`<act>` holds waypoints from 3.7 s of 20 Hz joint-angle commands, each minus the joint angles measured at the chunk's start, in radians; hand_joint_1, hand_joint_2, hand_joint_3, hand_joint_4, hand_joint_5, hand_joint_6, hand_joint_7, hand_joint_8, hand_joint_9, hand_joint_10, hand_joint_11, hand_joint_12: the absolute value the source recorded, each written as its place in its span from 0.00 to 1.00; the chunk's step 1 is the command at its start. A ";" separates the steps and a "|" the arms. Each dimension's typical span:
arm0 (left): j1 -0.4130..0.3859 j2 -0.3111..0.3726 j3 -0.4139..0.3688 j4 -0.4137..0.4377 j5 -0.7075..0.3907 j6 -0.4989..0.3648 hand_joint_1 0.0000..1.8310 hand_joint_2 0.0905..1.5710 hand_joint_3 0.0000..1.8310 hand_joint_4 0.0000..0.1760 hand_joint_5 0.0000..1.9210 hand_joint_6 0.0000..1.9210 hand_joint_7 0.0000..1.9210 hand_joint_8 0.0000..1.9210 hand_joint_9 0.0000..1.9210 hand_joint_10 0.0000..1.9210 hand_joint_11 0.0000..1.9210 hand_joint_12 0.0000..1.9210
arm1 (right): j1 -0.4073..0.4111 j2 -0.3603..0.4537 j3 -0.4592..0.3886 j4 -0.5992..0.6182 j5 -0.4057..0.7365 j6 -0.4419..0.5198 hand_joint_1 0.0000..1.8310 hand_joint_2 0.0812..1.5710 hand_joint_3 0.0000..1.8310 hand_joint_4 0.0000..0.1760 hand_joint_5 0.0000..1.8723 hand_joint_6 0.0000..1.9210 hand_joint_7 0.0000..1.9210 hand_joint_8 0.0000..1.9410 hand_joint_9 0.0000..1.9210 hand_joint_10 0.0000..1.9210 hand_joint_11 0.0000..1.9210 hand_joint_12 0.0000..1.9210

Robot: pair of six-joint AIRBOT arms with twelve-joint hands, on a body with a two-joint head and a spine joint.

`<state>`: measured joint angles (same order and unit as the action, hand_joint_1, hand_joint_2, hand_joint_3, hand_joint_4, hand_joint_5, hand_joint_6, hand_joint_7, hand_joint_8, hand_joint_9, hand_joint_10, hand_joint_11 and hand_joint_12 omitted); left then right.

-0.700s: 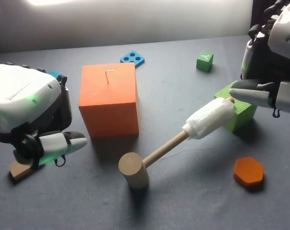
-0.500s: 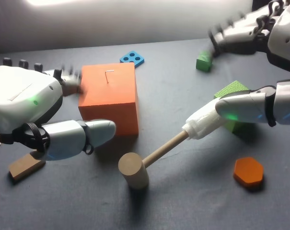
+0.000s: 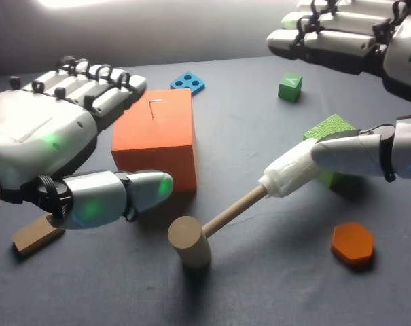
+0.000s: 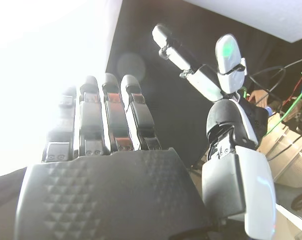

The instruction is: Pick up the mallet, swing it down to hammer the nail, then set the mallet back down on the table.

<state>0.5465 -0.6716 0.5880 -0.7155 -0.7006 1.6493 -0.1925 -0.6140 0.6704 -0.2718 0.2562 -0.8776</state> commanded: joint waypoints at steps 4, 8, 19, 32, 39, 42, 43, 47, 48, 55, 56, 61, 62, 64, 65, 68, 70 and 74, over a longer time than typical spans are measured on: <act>-0.002 0.007 0.056 0.255 0.028 -0.204 0.00 0.71 0.00 0.00 0.00 0.00 0.00 0.00 0.00 0.00 0.00 0.00 | -0.136 -0.010 0.004 0.013 0.138 -0.026 0.37 0.63 0.00 0.00 0.00 0.00 0.00 0.00 0.00 0.00 0.00 0.00; 0.034 0.016 0.115 0.460 0.077 -0.417 0.00 0.71 0.00 0.00 0.00 0.00 0.00 0.00 0.00 0.00 0.00 0.00 | -0.135 -0.052 0.018 0.018 0.028 -0.025 0.52 0.56 0.00 0.00 0.00 0.00 0.00 0.00 0.00 0.00 0.00 0.00; 0.076 0.025 0.185 0.756 0.088 -0.685 0.00 0.72 0.00 0.00 0.00 0.00 0.00 0.00 0.00 0.00 0.00 0.00 | 0.008 -0.197 0.101 0.018 -0.417 0.018 0.64 0.59 0.01 0.00 0.00 0.00 0.00 0.00 0.00 0.00 0.00 0.00; 0.102 -0.069 0.316 0.747 0.065 -0.691 0.00 0.72 0.00 0.00 0.00 0.00 0.00 0.00 0.00 0.00 0.00 0.00 | 0.044 -0.350 0.268 0.000 -0.491 0.163 0.67 0.60 0.00 0.00 0.00 0.00 0.00 0.00 0.00 0.00 0.00 0.00; 0.114 -0.080 0.349 0.734 0.078 -0.681 0.00 0.73 0.00 0.00 0.00 0.00 0.00 0.00 0.00 0.00 0.00 0.00 | 0.023 -0.491 0.388 -0.153 -0.553 0.326 0.66 0.60 0.00 0.00 0.00 0.00 0.00 0.00 0.00 0.00 0.01 0.00; 0.121 -0.089 0.357 0.728 0.080 -0.681 0.00 0.73 0.00 0.00 0.00 0.00 0.00 0.00 0.00 0.00 0.00 0.00 | 0.007 -0.540 0.417 -0.254 -0.540 0.404 0.69 0.60 0.00 0.00 0.00 0.00 0.00 0.00 0.00 0.00 0.01 0.01; 0.121 -0.092 0.359 0.728 0.080 -0.681 0.00 0.73 0.00 0.00 0.00 0.00 0.00 0.00 0.00 0.00 0.00 0.00 | 0.004 -0.548 0.421 -0.255 -0.539 0.404 0.70 0.60 0.00 0.00 0.00 0.00 0.00 0.00 0.00 0.00 0.00 0.00; 0.121 -0.106 0.365 0.720 0.078 -0.681 0.00 0.73 0.00 0.00 0.00 0.00 0.00 0.00 0.00 0.00 0.00 0.00 | -0.020 -0.600 0.465 -0.257 -0.552 0.423 0.69 0.60 0.00 0.00 0.00 0.00 0.00 0.00 0.00 0.00 0.00 0.00; 0.121 -0.111 0.367 0.717 0.077 -0.681 0.00 0.73 0.00 0.00 0.00 0.00 0.00 0.00 0.00 0.00 0.00 0.00 | -0.027 -0.612 0.474 -0.257 -0.547 0.424 0.68 0.60 0.00 0.00 0.00 0.00 0.00 0.00 0.00 0.00 0.00 0.00; 0.130 -0.124 0.373 0.702 0.066 -0.681 0.00 0.73 0.00 0.00 0.00 0.00 0.00 0.00 0.00 0.00 0.00 0.00 | -0.049 -0.644 0.489 -0.260 -0.546 0.424 0.65 0.60 0.00 0.00 0.00 0.00 0.00 0.00 0.00 0.00 0.01 0.00; 0.132 -0.125 0.373 0.699 0.063 -0.681 0.00 0.73 0.00 0.00 0.00 0.00 0.00 0.00 0.00 0.00 0.00 0.00 | -0.058 -0.648 0.492 -0.261 -0.546 0.424 0.67 0.60 0.00 0.00 0.00 0.00 0.00 0.00 0.00 0.00 0.00 0.00; 0.138 -0.133 0.374 0.692 0.055 -0.682 0.00 0.73 0.00 0.00 0.00 0.00 0.00 0.00 0.00 0.00 0.00 0.00 | -0.078 -0.655 0.499 -0.280 -0.554 0.424 0.67 0.60 0.00 0.00 0.00 0.00 0.00 0.00 0.00 0.00 0.01 0.01; 0.140 -0.134 0.374 0.690 0.053 -0.682 0.00 0.73 0.00 0.00 0.00 0.00 0.00 0.00 0.00 0.00 0.00 0.00 | -0.078 -0.655 0.500 -0.280 -0.552 0.424 0.67 0.60 0.00 0.00 0.00 0.00 0.00 0.00 0.00 0.00 0.01 0.01; 0.147 -0.138 0.374 0.681 0.046 -0.682 0.00 0.74 0.01 0.00 0.00 0.00 0.00 0.00 0.00 0.00 0.00 0.00 | -0.080 -0.656 0.501 -0.283 -0.551 0.424 0.66 0.61 0.00 0.00 0.00 0.00 0.00 0.00 0.00 0.00 0.01 0.01; 0.150 -0.140 0.374 0.679 0.041 -0.682 0.00 0.74 0.01 0.00 0.00 0.00 0.00 0.00 0.00 0.00 0.00 0.00 | -0.082 -0.656 0.502 -0.283 -0.550 0.424 0.66 0.61 0.00 0.00 0.00 0.00 0.00 0.00 0.00 0.00 0.02 0.01; 0.162 -0.145 0.374 0.668 0.027 -0.682 0.00 0.75 0.01 0.00 0.00 0.00 0.00 0.00 0.00 0.00 0.00 0.00 | -0.082 -0.656 0.503 -0.283 -0.550 0.424 0.69 0.60 0.00 0.00 0.00 0.00 0.00 0.00 0.00 0.00 0.02 0.02; 0.167 -0.147 0.374 0.662 0.022 -0.682 0.00 0.75 0.01 0.00 0.00 0.00 0.00 0.00 0.00 0.00 0.00 0.00 | -0.082 -0.656 0.503 -0.284 -0.550 0.423 0.69 0.60 0.00 0.00 0.00 0.00 0.00 0.00 0.00 0.00 0.02 0.02; 0.180 -0.151 0.374 0.647 0.013 -0.688 0.00 0.75 0.01 0.00 0.00 0.00 0.00 0.00 0.00 0.00 0.00 0.00 | -0.084 -0.656 0.503 -0.284 -0.550 0.423 0.69 0.61 0.00 0.00 0.00 0.00 0.00 0.00 0.00 0.00 0.01 0.02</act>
<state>0.7300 -0.8211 0.9596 -0.0612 -0.5777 0.9657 -0.2790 -1.2743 1.1721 -0.5392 -0.3527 -0.4522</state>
